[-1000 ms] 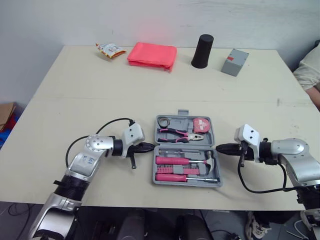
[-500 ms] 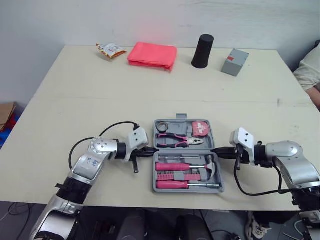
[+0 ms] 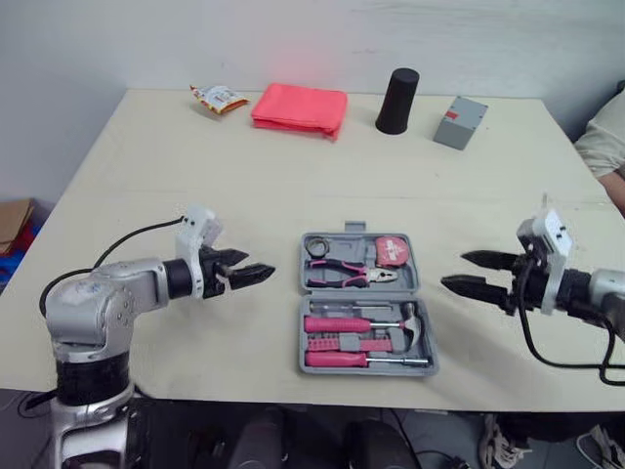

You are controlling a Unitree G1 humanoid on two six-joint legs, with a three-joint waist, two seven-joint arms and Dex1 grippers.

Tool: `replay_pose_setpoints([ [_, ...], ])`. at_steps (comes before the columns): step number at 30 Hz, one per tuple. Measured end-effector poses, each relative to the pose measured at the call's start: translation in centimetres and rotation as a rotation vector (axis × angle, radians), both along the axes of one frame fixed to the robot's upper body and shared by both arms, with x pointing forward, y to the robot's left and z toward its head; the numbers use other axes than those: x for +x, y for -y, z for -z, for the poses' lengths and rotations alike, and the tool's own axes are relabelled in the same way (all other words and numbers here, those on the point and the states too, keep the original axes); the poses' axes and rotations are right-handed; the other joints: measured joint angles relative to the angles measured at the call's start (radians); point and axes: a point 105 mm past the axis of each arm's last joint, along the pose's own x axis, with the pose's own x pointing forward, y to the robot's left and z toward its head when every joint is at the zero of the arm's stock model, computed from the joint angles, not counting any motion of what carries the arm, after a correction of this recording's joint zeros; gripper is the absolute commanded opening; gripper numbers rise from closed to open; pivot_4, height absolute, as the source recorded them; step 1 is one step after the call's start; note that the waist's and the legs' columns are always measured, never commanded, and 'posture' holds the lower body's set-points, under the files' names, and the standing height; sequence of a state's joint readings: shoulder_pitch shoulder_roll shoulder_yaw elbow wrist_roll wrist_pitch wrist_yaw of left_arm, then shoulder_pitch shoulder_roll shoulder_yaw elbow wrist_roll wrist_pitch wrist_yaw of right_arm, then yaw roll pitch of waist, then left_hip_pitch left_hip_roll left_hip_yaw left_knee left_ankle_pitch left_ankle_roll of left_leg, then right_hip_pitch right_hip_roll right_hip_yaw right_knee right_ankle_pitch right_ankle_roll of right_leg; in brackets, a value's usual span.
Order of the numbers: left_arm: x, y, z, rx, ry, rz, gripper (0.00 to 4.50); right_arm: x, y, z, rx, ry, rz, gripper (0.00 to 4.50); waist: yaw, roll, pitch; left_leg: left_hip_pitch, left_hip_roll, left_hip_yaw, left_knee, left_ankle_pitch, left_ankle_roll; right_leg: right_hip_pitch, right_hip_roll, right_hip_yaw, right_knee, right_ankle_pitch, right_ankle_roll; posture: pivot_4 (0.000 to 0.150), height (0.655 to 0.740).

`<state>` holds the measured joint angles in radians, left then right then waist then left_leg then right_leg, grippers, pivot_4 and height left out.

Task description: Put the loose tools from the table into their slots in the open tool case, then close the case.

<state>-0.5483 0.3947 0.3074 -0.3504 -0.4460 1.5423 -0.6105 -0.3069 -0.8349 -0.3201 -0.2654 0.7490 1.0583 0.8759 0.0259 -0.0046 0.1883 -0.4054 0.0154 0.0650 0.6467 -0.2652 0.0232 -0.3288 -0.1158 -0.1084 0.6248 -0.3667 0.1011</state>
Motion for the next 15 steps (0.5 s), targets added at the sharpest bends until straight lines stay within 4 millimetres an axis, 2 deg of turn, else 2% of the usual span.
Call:
replay_pose_setpoints([
  [3, 0.0, 2.1, 1.3, -0.019, -0.08, -0.002, 4.44, 1.4, -1.6, 0.8, 0.049, -0.093, 0.077, 4.44, -0.001, 0.0, 0.0, -0.002, -0.001, 0.001, 0.0, 0.0, 0.0, -0.001, 0.0, 0.0, 0.002, 0.0, 0.0, 0.15, 0.7361],
  [6, 0.3, 3.0, 2.0, 0.002, -0.105, -0.023, 4.44, 3.1, -1.3, 2.0, 0.047, -0.164, 0.234, 4.44, -0.002, -0.001, 0.0, -0.002, -0.001, 0.003, 0.0, 0.001, 0.0, -0.002, 0.001, 0.001, 0.002, 0.0, 0.0, 0.15, 0.7361],
  [9, 0.8, 3.6, 2.2, 0.003, -0.121, -0.037, 4.44, 3.5, -0.7, 3.2, 0.006, -0.212, 0.31, 4.44, 0.001, -0.001, 0.0, -0.002, -0.001, 0.003, -0.001, 0.001, -0.001, -0.002, 0.001, 0.001, 0.002, 0.0, 0.0, 0.15, 0.7361],
  [13, 1.2, 4.3, 2.9, 0.02, -0.149, -0.039, 4.44, 3.4, -1.5, 4.2, -0.007, -0.256, 0.308, 4.44, -0.003, -0.001, 0.0, -0.002, -0.001, 0.004, -0.001, 0.001, -0.001, -0.003, 0.002, 0.002, 0.002, 0.0, 0.0, 0.15, 0.7361],
  [15, 1.3, 4.5, 2.8, 0.021, -0.139, -0.036, 3.91, 3.4, -1.8, 4.5, -0.013, -0.27, 0.304, 4.5, -0.004, -0.001, 0.0, -0.002, -0.001, 0.006, -0.002, 0.002, -0.001, -0.006, 0.002, 0.004, 0.003, 0.0, 0.0, 0.15, 0.7361],
])
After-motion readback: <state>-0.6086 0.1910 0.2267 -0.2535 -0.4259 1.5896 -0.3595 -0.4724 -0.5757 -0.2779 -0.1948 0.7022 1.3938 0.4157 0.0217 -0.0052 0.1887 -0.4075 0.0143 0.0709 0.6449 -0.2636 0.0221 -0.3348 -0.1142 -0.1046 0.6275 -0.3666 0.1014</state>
